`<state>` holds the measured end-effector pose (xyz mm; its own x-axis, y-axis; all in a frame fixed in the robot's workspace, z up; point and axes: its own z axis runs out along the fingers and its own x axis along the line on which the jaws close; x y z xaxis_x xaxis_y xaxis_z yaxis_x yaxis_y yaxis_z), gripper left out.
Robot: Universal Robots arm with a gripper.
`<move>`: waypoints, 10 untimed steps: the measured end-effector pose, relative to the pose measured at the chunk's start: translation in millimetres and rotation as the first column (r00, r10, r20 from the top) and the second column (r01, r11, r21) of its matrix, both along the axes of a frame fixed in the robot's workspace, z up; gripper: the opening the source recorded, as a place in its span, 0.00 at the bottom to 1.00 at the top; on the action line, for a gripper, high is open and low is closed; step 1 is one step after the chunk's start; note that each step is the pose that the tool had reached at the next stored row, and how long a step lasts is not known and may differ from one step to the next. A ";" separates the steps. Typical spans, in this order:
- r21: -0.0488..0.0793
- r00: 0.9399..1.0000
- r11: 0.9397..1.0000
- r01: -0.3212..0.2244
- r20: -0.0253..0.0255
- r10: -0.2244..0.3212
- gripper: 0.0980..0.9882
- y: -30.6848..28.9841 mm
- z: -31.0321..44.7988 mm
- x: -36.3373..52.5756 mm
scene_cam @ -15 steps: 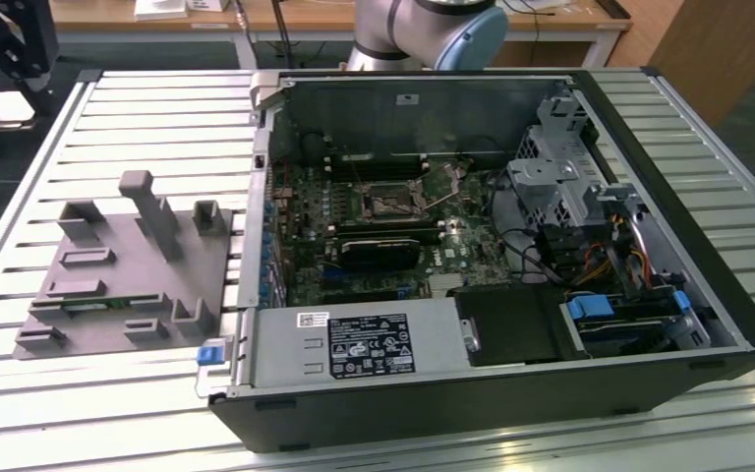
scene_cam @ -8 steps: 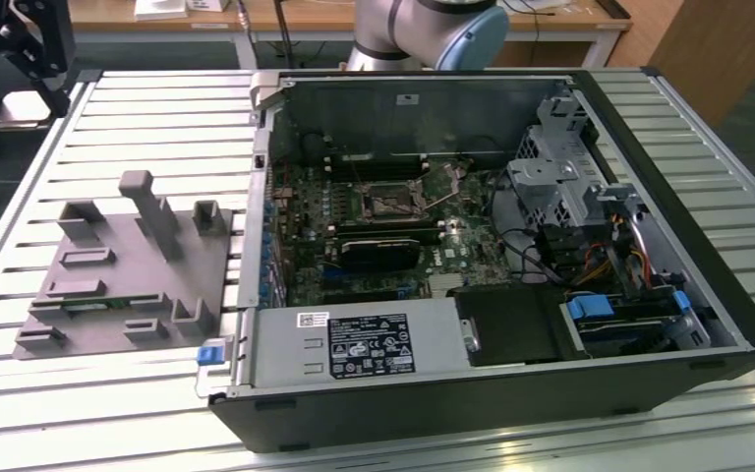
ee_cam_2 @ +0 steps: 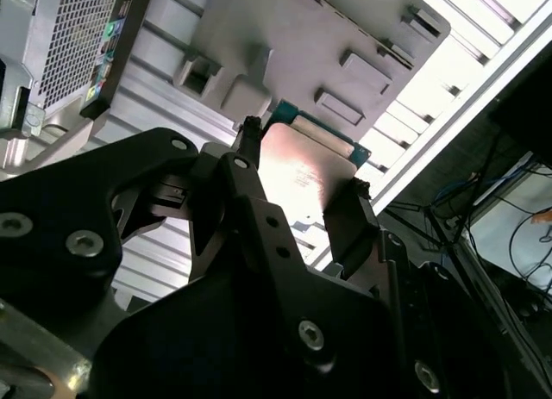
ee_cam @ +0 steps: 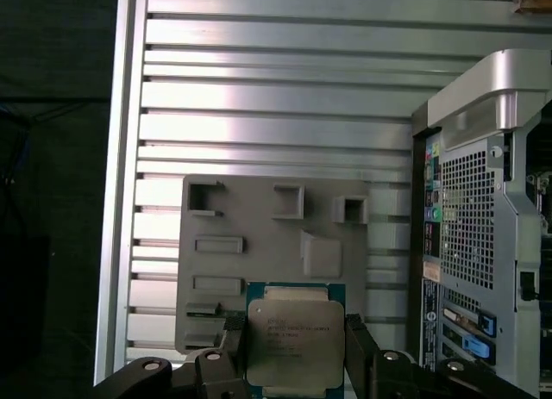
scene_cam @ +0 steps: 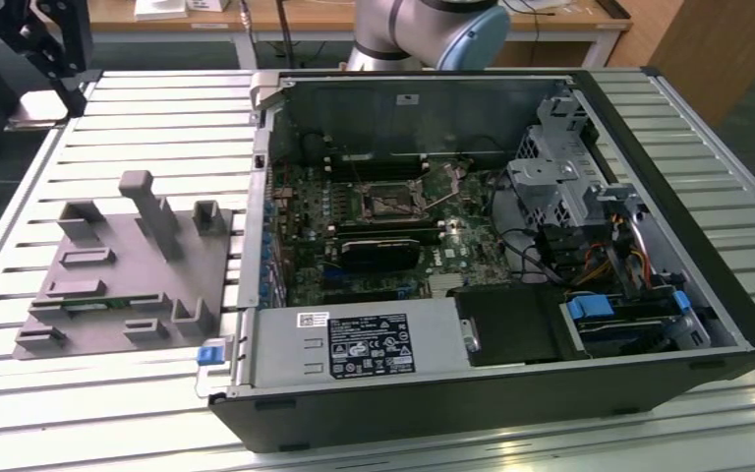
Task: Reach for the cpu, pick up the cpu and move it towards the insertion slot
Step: 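Pick up the cpu and move it towards the insertion slot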
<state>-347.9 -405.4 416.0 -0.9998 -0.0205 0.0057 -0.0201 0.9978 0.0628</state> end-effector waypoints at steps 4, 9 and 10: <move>0.000 1.000 1.000 0.000 0.000 0.000 0.50 0.0 0.1 9.5; 0.000 1.000 1.000 0.000 0.000 0.000 0.50 0.0 0.0 21.8; 0.000 1.000 1.000 0.000 0.000 0.000 0.50 0.0 0.0 24.0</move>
